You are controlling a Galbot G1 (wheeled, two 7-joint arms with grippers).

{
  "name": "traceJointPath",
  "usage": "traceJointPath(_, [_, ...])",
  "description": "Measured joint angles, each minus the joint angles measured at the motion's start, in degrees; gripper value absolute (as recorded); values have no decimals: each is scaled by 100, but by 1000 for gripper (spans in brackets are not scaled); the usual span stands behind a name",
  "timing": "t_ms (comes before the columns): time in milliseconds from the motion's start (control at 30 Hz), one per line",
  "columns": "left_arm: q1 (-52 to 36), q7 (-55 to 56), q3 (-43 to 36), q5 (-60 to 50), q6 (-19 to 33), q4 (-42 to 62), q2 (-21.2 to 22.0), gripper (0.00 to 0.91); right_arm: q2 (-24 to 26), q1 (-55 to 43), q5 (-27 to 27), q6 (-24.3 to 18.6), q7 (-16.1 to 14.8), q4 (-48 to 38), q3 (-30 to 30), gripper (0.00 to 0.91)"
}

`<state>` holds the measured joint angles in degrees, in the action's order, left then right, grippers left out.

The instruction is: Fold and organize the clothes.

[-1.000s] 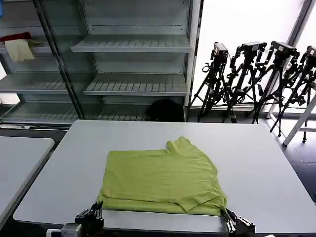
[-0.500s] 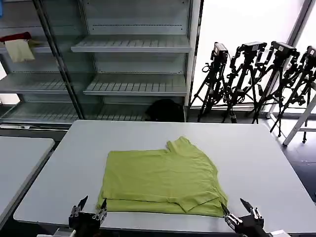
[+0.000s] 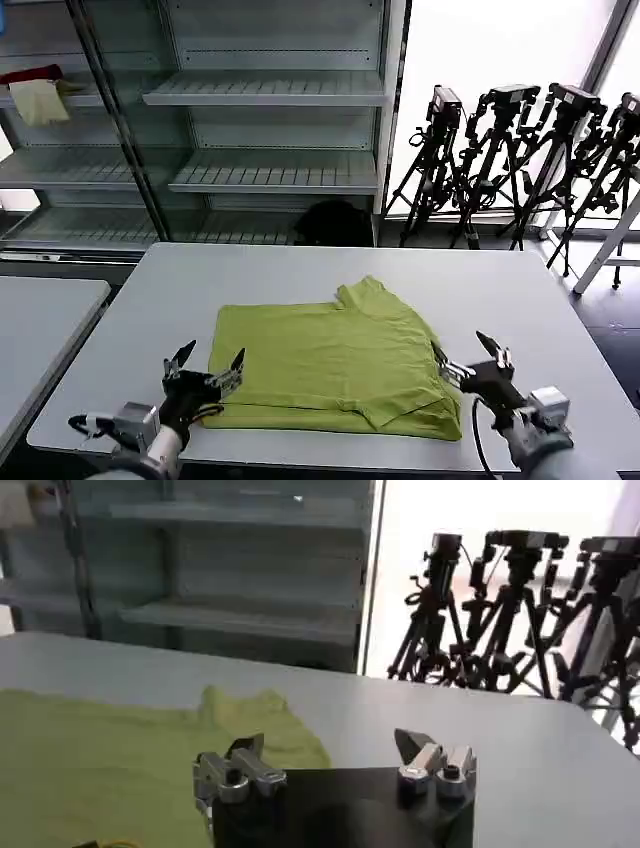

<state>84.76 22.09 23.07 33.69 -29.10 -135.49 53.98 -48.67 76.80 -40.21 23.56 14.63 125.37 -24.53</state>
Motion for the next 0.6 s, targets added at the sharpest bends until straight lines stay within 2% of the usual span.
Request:
traceJointPath(233, [-1031, -433, -133, 419, -131, 850, 0, 907, -423, -1916, -220, 425, -155, -1301, 1117, 907])
traceJointPath(600, [-2091, -826, -436, 596, -316, 2075, -34, 907, -991, -3924, -115, 774, -495, -3018, 2424, 907])
